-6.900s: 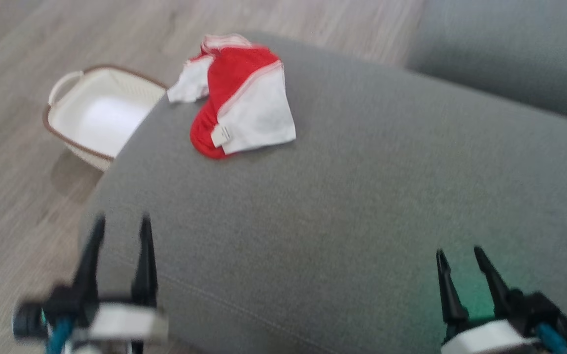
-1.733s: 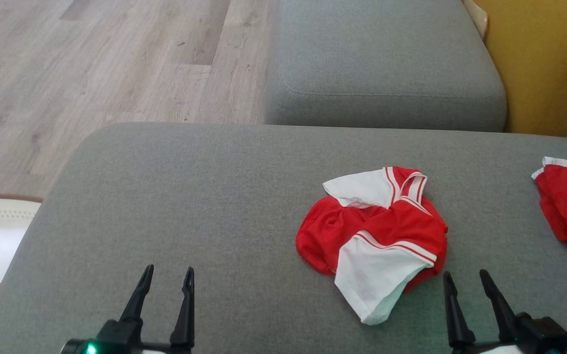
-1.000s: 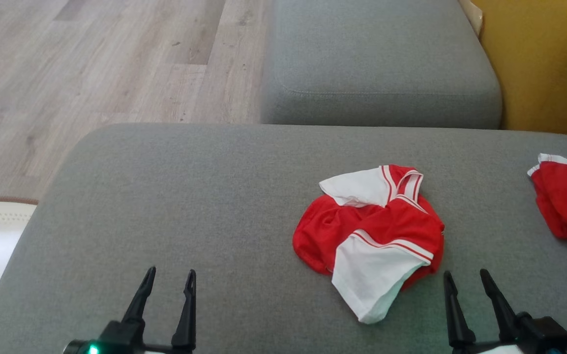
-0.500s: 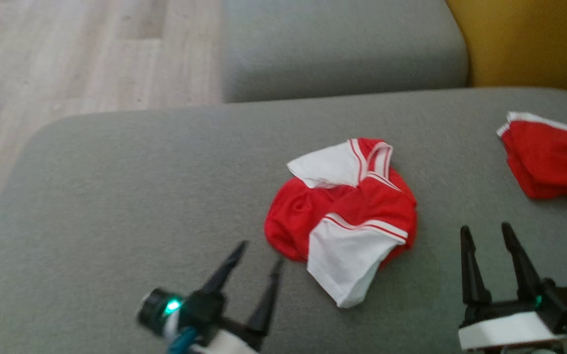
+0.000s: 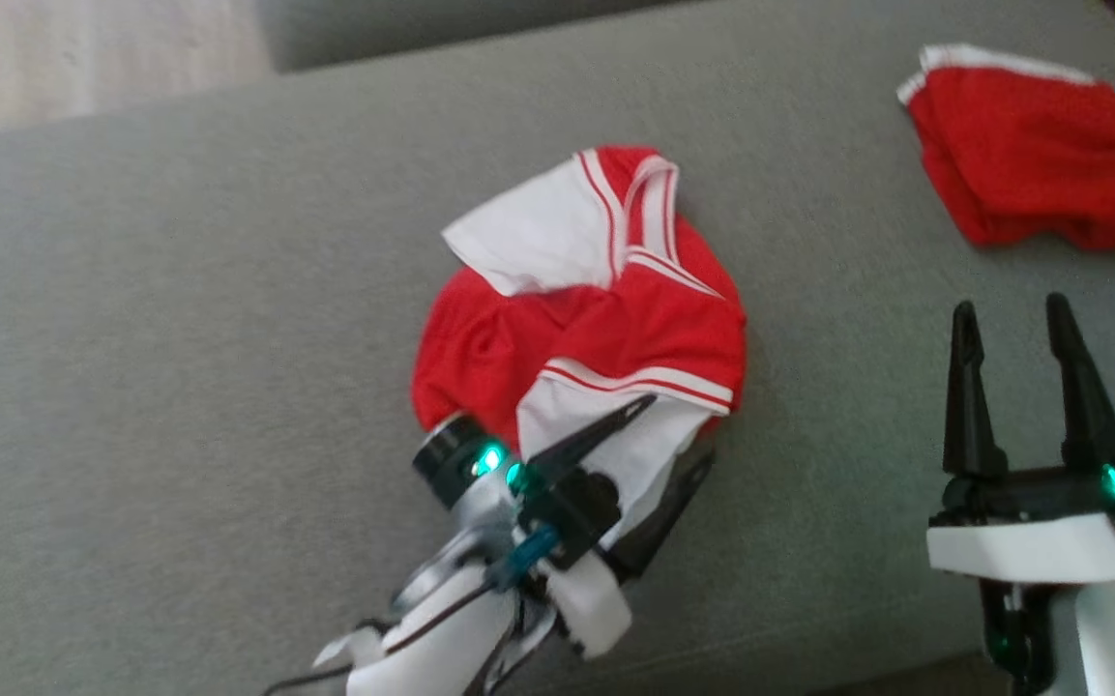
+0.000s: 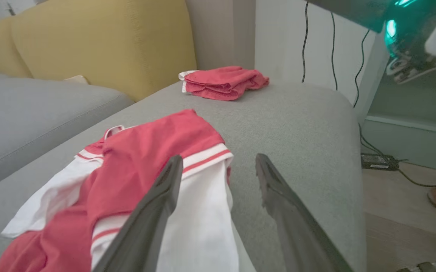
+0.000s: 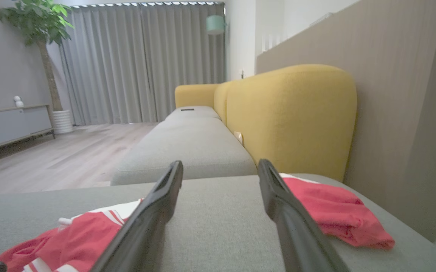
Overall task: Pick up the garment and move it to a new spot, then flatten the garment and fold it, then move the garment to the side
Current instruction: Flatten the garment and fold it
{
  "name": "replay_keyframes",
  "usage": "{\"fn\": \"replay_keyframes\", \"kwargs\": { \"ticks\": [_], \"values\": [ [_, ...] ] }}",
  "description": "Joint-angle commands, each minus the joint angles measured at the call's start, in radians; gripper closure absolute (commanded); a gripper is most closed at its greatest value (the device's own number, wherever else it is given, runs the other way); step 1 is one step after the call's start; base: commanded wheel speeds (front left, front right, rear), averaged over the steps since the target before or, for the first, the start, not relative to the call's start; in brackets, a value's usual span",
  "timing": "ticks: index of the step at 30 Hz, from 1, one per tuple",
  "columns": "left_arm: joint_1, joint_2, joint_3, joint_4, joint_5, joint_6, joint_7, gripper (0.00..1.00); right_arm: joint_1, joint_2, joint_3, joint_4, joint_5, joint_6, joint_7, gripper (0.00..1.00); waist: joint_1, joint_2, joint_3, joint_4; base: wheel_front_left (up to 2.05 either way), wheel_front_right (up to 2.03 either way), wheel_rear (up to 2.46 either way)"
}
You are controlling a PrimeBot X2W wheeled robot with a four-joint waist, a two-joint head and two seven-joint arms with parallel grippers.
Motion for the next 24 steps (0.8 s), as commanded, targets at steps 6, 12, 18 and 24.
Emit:
{"fn": "replay_keyframes", "kwargs": {
  "ticks": [6,12,18,24],
  "values": [
    [-0.173,-0.007,-0.08,0.086,0.009,0.096,-0.005,0.0,-0.066,-0.007,0.028,-0.036,0.026,0.007,-0.004,0.0,-0.0003,0.0,0.114,-0.091,0.0,0.0,0.0],
    [-0.267,-0.007,-0.154,0.19,0.046,0.212,0.014,0.0,-0.083,-0.007,0.03,-0.034,0.038,0.007,-0.004,0.0,-0.0003,0.0,0.128,-0.11,0.0,0.0,0.0],
    [-0.308,-0.007,-0.192,0.216,0.017,0.25,0.006,1.0,-0.085,-0.007,0.026,-0.033,0.046,0.007,-0.004,0.0,-0.0003,0.0,0.119,-0.113,0.0,0.0,0.0],
    [-0.322,-0.007,-0.181,0.147,-0.106,0.217,-0.004,1.0,-0.086,-0.007,0.033,-0.026,0.056,0.007,-0.004,0.0,-0.0003,0.0,0.091,-0.119,0.0,0.0,0.0]
  ]
}}
